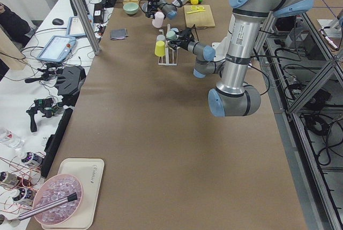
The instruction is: Place cup on cup holder
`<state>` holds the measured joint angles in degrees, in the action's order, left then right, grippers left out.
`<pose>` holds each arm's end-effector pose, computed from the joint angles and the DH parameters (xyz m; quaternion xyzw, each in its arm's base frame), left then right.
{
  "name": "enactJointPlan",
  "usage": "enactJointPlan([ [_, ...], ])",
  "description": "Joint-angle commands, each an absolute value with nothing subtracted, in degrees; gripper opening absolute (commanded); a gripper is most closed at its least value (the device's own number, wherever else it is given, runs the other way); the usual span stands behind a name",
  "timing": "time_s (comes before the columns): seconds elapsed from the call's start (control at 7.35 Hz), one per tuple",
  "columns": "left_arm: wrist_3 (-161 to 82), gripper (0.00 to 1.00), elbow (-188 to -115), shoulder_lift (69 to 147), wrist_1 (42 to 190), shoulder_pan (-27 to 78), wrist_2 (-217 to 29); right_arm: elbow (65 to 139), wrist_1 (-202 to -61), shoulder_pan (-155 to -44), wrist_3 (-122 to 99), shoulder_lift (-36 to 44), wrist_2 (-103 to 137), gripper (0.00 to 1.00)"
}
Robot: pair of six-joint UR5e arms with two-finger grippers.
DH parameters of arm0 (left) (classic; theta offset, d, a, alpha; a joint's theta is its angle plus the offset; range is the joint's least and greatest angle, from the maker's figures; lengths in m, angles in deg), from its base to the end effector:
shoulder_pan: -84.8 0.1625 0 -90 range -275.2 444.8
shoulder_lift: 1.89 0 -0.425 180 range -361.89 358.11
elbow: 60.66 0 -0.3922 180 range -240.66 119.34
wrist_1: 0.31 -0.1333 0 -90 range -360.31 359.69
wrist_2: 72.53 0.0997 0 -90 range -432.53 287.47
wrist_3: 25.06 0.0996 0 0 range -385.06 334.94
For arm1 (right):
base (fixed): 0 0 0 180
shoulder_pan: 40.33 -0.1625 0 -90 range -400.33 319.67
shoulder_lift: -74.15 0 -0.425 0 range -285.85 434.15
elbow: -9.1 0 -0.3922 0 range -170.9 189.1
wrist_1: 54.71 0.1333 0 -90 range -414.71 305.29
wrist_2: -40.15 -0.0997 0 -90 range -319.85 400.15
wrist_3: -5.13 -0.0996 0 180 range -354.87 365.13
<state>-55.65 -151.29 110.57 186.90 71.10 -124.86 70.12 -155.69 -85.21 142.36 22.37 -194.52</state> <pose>0.4795 -0.3168 0.2756 0.6180 0.5637 -0.0751 0.5429 -0.4796 -0.5844 0.3552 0.6828 -0.6645 -0.3036 0.0082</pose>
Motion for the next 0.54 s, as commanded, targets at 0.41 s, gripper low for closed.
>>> enactJointPlan([
  [0.41,-53.19,0.98,-156.79,110.7,186.65,66.82,-123.51,69.48,-155.79,-83.49,142.68,23.26,-194.43,0.32],
])
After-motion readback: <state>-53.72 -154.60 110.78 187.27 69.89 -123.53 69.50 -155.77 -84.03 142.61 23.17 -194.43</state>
